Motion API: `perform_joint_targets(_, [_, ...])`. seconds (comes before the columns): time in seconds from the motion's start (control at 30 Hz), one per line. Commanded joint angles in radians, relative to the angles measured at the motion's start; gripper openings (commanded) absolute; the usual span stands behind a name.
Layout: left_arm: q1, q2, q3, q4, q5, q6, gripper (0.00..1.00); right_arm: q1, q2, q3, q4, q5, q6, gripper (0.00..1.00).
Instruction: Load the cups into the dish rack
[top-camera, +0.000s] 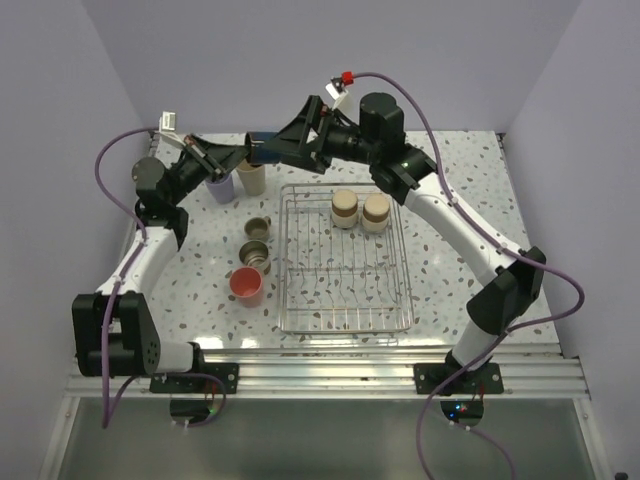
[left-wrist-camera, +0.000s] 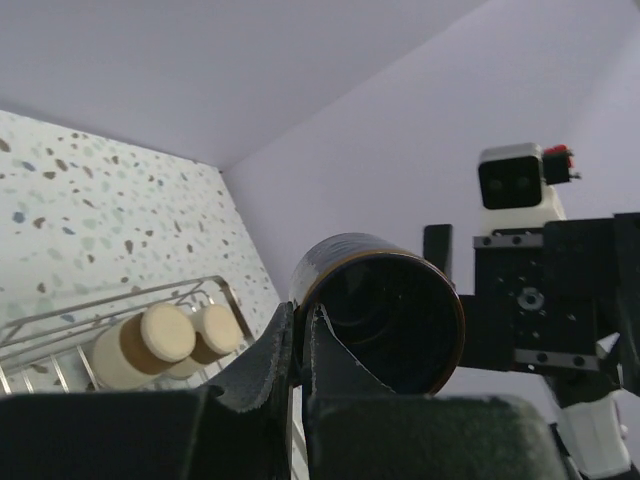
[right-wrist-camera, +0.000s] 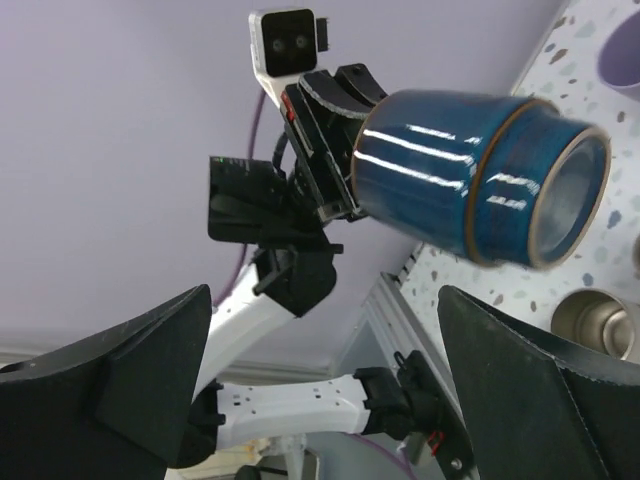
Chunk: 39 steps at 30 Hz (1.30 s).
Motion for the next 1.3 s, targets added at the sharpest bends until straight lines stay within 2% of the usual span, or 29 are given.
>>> perform_joint_targets(0.0, [0.006,-0.05,-0.032,0.441,0.082,-0.253,0.0,0.002,0.014,0.038,0.19,-0.087,0.124,0.99])
perform_joint_targets(0.1, [0.005,-0.059,-0.058,0.53,0.071,-0.315,0.0,0.003,0.032,0.081,0.124,-0.092,0.083,0.99])
perform_joint_targets(0.2, [0.005,-0.062,-0.055,0.547,0.074,-0.333,0.0,0.002,0.023,0.083,0.06,-0.075,0.04,0.98])
perform_joint_targets(0.3, [0.008,-0.07,-0.042,0.477,0.077,-0.323,0.0,0.0,-0.011,0.084,-0.034,-0.035,-0.09,0.99])
perform_joint_targets(0.47, [0.008,-0.076,-0.002,0.374,0.086,-0.307,0.0,0.0,-0.029,0.107,-0.092,0.017,-0.193,0.99])
perform_joint_targets(0.6, [0.008,-0.068,0.009,0.383,0.082,-0.341,0.0,0.002,-0.006,0.133,-0.068,0.007,-0.187,0.99])
perform_joint_targets(0.77, [0.007,-0.067,0.012,0.362,0.085,-0.323,0.0,0.002,0.012,0.161,-0.002,-0.024,-0.141,0.98])
perform_joint_targets(1.27, [-0.024,-0.07,-0.005,0.302,0.059,-0.28,0.0,0.002,0.055,0.193,0.035,-0.038,-0.08,0.98])
